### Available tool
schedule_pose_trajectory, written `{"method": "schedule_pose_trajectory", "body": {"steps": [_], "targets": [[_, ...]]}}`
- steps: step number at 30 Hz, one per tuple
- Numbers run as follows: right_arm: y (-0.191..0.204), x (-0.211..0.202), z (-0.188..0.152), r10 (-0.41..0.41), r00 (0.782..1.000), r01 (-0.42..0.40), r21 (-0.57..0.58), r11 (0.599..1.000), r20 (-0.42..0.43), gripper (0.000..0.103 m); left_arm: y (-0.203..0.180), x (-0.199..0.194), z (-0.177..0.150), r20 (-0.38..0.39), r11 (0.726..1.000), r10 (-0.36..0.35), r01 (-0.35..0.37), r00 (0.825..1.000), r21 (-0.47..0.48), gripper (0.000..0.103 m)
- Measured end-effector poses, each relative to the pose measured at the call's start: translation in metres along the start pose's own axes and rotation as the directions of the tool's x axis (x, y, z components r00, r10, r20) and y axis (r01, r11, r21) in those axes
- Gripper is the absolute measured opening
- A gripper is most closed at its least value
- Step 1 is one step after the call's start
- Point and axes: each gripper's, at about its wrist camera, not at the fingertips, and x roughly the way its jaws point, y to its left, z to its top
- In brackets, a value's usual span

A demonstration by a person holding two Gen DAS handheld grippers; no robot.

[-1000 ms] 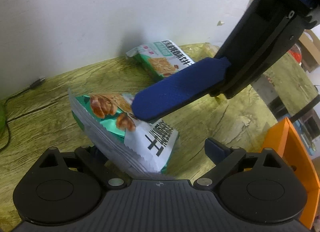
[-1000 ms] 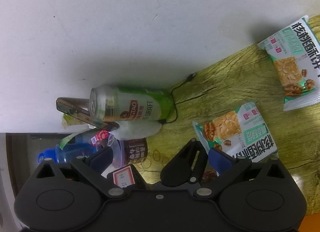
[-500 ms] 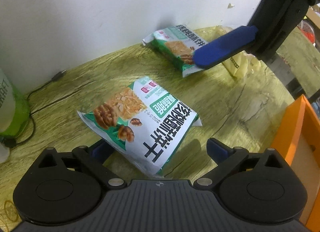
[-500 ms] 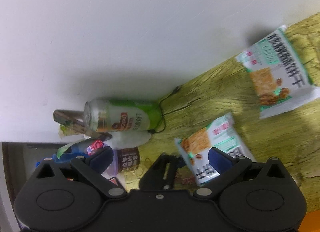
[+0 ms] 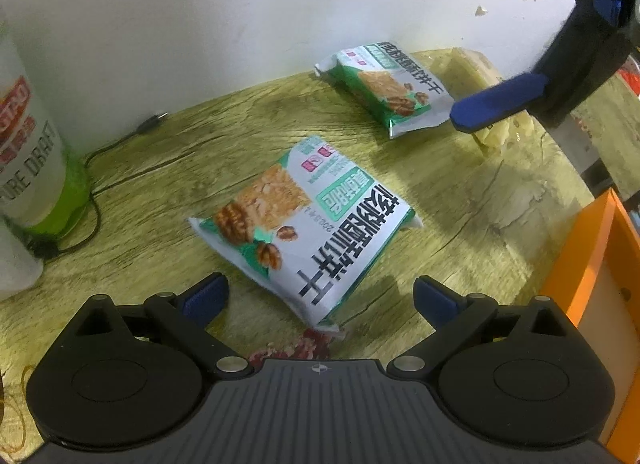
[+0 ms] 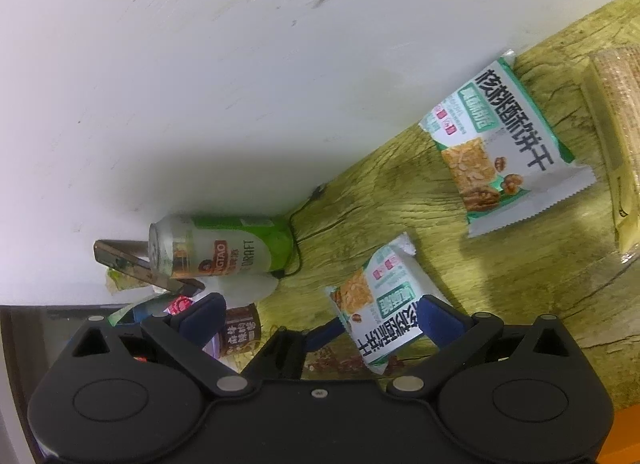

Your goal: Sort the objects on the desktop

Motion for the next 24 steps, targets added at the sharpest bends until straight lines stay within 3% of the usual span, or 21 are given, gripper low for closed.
{"method": "schedule_pose_trajectory", "body": {"steps": [8, 14, 19, 24], "targets": [[-0.007, 0.0, -0.002, 0.005, 1.0, -0.005, 0.032, 0.999, 0.005, 0.103, 0.019, -0.026, -0.016, 0.022, 0.995, 0.039, -0.037, 0.999, -0.089, 0.1], [-0.02, 0.012, -0.008, 0.014, 1.0, -0.014, 0.097, 0.995, -0.004, 0.103, 0.026, -0.047, -0.007, 0.197, 0.991, 0.041, -0.016, 0.979, -0.13, 0.1], [-0.037, 0.03, -0.017, 0.039, 0.999, -0.037, 0.201, 0.979, -0.002, 0.103, 0.033, -0.033, 0.011, 0.26, 0.988, 0.011, 0.03, 0.966, -0.154, 0.1], [-0.049, 0.044, -0.021, 0.061, 0.998, -0.06, 0.286, 0.956, 0.008, 0.103, 0.037, -0.011, 0.019, 0.246, 0.987, -0.021, 0.059, 0.969, -0.148, 0.1]]}}
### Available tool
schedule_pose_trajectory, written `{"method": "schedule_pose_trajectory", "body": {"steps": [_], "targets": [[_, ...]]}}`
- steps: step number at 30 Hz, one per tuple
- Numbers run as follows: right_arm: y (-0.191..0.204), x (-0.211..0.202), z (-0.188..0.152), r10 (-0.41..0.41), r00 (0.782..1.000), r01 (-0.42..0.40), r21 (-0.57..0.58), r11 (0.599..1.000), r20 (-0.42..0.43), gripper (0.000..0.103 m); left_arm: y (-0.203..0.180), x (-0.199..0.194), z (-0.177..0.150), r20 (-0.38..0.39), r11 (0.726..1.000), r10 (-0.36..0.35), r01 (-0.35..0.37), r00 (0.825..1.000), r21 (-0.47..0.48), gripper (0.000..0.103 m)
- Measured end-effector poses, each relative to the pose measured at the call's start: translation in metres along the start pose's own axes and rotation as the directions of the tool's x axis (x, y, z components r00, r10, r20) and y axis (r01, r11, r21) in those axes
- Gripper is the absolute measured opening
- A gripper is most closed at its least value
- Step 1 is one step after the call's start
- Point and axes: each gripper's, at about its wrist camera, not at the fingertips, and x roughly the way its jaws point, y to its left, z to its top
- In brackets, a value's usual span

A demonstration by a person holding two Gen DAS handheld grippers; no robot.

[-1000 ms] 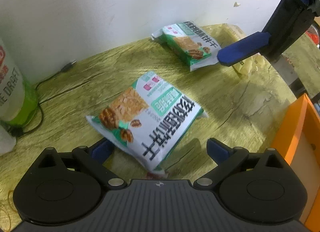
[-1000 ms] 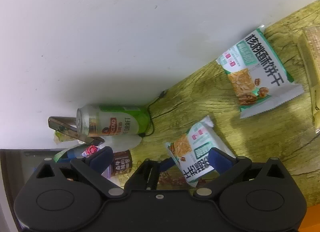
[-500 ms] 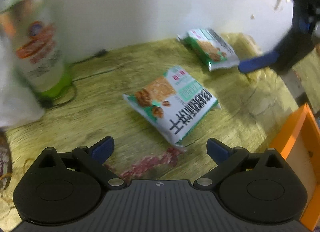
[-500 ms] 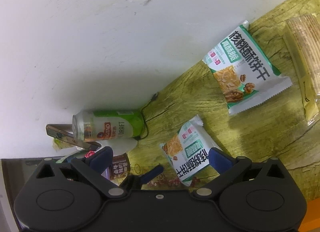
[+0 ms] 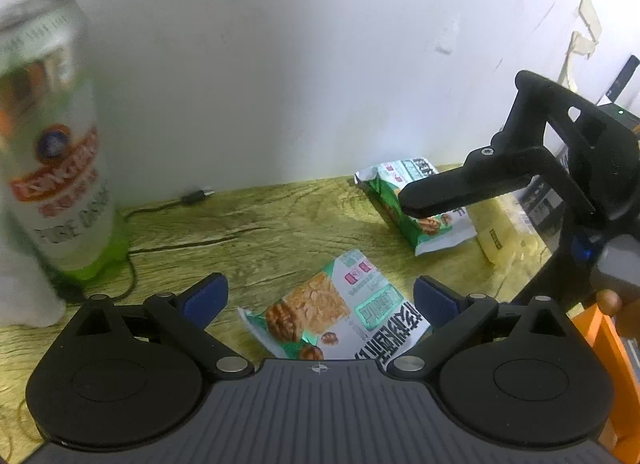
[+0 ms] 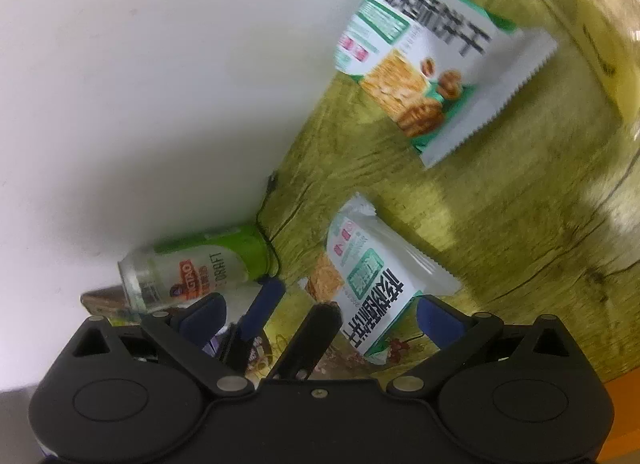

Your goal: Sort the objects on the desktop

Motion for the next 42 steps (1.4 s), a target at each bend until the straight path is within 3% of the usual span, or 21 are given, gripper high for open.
{"method": "schedule_pose_trajectory", "body": {"steps": [19, 35, 42], "targets": [[0.006, 0.011, 0.009, -0.054, 0.998, 0.055, -0.031, 0.998, 0.023, 0.103, -0.011, 0.015, -0.016, -0.128, 0.995, -0.085, 0.091, 0.988, 0.04, 0.101], [0.038, 0.027, 0.009, -0.138, 0.989, 0.146, -0.215, 0.966, 0.051, 0.103, -0.037, -0.002, -0.036, -0.223, 0.973, -0.156, 0.188, 0.962, 0.131, 0.101], [0.055, 0.036, 0.01, -0.125, 0.991, 0.132, -0.293, 0.947, 0.043, 0.103, -0.044, -0.008, -0.04, -0.247, 0.96, -0.184, 0.228, 0.951, 0.163, 0.101]]}}
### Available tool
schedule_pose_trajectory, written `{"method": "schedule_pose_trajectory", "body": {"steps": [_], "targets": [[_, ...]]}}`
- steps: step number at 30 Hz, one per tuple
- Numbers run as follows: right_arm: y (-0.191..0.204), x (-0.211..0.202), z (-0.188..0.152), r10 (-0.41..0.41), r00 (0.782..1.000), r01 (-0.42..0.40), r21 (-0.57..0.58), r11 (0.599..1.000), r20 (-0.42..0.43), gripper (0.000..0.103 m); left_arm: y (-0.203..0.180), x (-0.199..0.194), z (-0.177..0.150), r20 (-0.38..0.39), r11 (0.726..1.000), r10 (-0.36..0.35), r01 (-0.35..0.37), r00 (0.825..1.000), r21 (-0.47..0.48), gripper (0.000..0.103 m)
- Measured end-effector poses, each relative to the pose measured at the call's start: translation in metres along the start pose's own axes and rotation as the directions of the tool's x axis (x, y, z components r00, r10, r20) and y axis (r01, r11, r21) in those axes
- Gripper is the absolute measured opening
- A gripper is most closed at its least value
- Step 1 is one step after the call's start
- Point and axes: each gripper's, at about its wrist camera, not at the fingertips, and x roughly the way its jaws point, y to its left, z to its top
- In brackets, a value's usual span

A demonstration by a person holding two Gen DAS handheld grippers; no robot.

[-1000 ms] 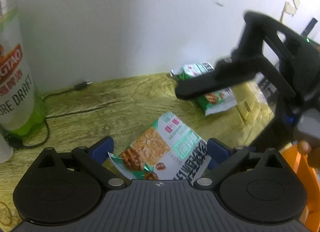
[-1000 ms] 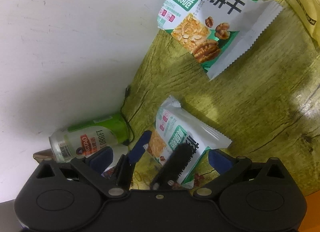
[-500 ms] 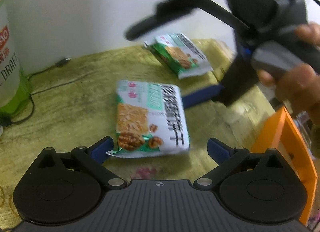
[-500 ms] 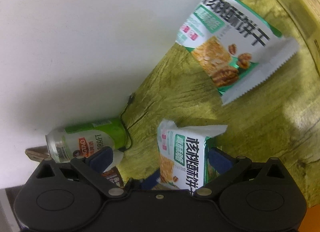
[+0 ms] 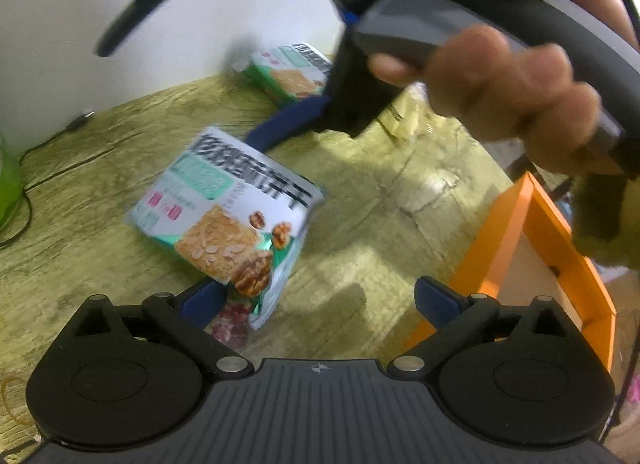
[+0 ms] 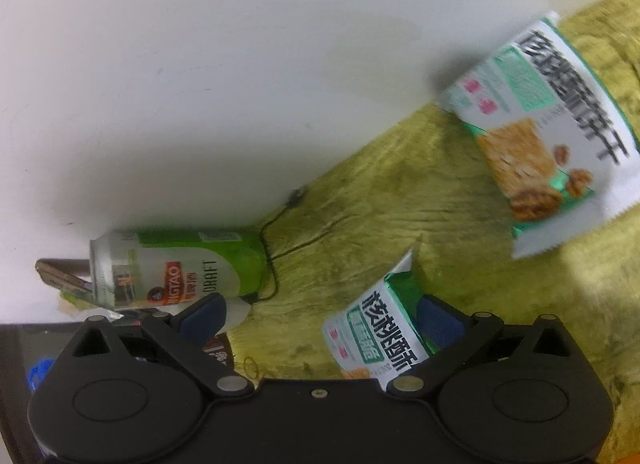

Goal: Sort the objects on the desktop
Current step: 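Lift the walnut biscuit pack with the right tool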

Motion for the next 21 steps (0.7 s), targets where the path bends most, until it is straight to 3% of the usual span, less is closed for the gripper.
{"method": "schedule_pose_trajectory", "body": {"steps": [8, 13, 16, 21], "targets": [[0.01, -0.01, 0.001, 0.02, 0.999, -0.018, -0.065, 0.998, 0.035, 0.103, 0.003, -0.011, 0.002, 0.034, 1.0, -0.002, 0.002, 0.999, -0.006, 0.101], [0.009, -0.028, -0.001, 0.024, 0.998, -0.019, -0.081, 0.997, 0.058, 0.103, 0.014, -0.021, 0.005, 0.102, 0.997, 0.051, -0.045, 0.993, -0.064, 0.101], [0.0, -0.035, -0.005, 0.028, 0.998, -0.025, -0.054, 0.998, 0.059, 0.103, 0.023, -0.024, 0.008, 0.14, 0.989, 0.107, -0.09, 0.984, -0.117, 0.101], [-0.029, -0.045, -0.016, 0.082, 0.995, -0.087, 0.101, 0.991, 0.053, 0.103, 0.038, -0.025, 0.015, 0.191, 0.972, 0.169, -0.132, 0.967, -0.195, 0.101]]}}
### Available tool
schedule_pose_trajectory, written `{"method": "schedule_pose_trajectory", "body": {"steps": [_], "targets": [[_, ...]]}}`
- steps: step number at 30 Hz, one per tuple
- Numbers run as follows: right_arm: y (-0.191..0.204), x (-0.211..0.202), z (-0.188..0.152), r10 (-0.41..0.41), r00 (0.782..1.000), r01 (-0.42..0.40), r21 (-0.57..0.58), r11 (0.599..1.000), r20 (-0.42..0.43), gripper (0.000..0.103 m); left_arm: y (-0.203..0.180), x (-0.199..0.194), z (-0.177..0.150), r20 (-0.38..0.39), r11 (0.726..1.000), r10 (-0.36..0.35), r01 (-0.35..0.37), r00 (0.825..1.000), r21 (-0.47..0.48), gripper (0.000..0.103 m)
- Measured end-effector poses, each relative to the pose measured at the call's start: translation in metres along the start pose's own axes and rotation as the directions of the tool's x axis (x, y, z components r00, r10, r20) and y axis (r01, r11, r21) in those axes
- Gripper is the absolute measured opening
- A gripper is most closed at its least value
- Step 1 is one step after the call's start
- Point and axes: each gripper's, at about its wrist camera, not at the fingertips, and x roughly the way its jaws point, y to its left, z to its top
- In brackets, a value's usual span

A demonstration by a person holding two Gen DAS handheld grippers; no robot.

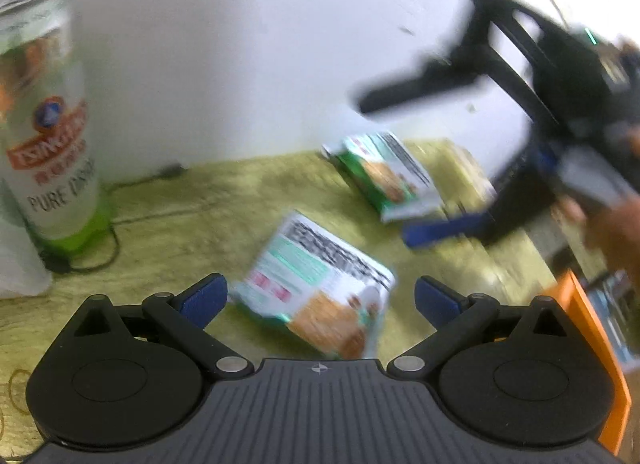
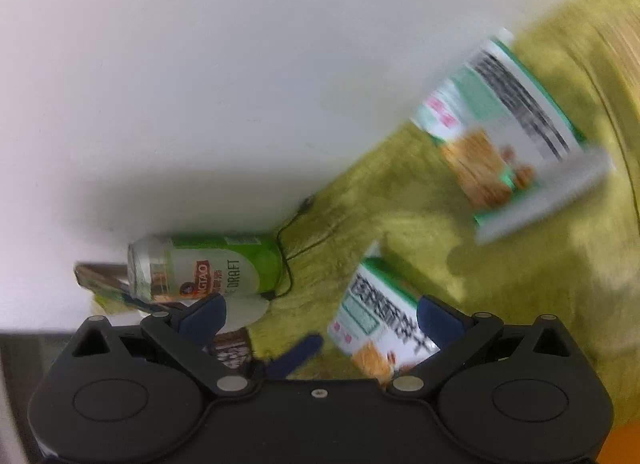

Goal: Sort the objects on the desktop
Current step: 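Lift the walnut biscuit pack with the right tool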

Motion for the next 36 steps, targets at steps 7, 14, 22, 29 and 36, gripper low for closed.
{"method": "schedule_pose_trajectory", "body": {"steps": [7, 14, 22, 29, 36], "targets": [[-0.036, -0.002, -0.015, -0.005, 1.0, 0.005, 0.172, 0.985, -0.002, 0.103, 0.007, 0.016, 0.005, -0.013, 0.999, 0.016, -0.016, 1.0, -0.029, 0.101], [-0.043, 0.013, -0.021, -0.029, 0.998, 0.037, 0.19, 0.981, -0.046, 0.103, 0.0, 0.025, 0.0, -0.057, 1.0, 0.002, -0.002, 0.998, 0.0, 0.101], [-0.035, 0.024, -0.015, -0.02, 0.998, 0.027, 0.154, 0.988, -0.052, 0.103, -0.013, 0.02, -0.015, -0.121, 0.997, -0.043, 0.05, 0.992, 0.053, 0.101], [-0.028, 0.02, -0.005, -0.02, 0.999, 0.023, 0.098, 0.995, -0.029, 0.103, -0.019, 0.012, -0.023, -0.157, 0.991, -0.087, 0.101, 0.984, 0.082, 0.102], [-0.026, 0.011, 0.001, -0.046, 0.999, 0.046, 0.045, 0.998, -0.001, 0.103, -0.01, 0.015, -0.012, -0.107, 0.999, -0.01, 0.014, 0.994, 0.038, 0.101]]}}
